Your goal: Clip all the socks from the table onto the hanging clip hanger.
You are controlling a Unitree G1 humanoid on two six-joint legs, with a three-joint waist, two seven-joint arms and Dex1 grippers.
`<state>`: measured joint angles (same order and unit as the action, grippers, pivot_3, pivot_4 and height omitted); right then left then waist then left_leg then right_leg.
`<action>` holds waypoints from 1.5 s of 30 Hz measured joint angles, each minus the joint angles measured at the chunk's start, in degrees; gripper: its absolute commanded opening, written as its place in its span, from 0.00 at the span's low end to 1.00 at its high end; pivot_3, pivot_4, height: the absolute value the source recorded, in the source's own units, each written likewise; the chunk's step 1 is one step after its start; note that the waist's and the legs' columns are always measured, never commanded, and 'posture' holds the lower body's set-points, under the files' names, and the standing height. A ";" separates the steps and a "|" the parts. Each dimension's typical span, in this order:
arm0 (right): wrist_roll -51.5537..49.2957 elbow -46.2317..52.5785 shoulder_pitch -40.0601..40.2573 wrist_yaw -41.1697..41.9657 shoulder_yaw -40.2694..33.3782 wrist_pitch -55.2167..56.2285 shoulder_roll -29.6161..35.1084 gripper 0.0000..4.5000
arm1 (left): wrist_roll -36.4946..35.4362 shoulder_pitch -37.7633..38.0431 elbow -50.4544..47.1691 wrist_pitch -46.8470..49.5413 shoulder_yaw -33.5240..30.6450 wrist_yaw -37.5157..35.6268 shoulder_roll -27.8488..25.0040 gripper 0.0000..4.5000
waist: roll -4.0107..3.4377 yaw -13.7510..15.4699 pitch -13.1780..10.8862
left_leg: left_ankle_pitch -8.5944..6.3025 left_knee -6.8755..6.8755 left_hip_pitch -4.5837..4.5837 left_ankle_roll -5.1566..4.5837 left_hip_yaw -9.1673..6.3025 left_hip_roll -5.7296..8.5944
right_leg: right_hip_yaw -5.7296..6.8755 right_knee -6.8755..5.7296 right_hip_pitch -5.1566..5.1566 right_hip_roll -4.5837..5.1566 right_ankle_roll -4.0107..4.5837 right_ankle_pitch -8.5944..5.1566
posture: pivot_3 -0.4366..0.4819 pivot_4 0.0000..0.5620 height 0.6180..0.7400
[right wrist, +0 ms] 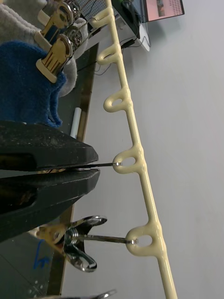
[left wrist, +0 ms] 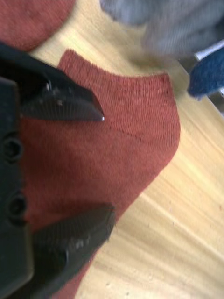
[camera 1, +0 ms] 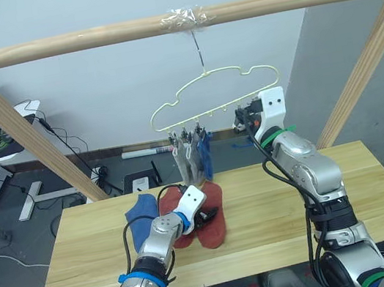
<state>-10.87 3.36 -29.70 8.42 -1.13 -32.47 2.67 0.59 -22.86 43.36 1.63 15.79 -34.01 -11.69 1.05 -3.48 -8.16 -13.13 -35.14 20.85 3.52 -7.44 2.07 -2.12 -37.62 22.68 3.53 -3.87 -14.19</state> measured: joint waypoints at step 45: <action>-25.18 15.39 -7.21 -8.78 -22.96 -43.70 -5.24 0.00 | -20.94 11.50 -42.66 9.00 -8.89 -8.08 5.02 0.01 | -0.13 0.02 -0.08 | -0.07 0.19 0.17 -0.04 -0.12 -0.10 | 0.19 0.68 -0.12 -0.05 -0.03 0.02 | 0.35 0.19 1.00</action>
<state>-36.05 18.75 -36.91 -0.36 -24.10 -76.17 -2.57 -20.35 -11.36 0.70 10.64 6.91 -42.09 -6.67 0.92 -3.46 -8.24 -13.21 -34.95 21.03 3.48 -7.56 1.97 -1.92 -36.95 22.56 3.48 -3.90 -14.17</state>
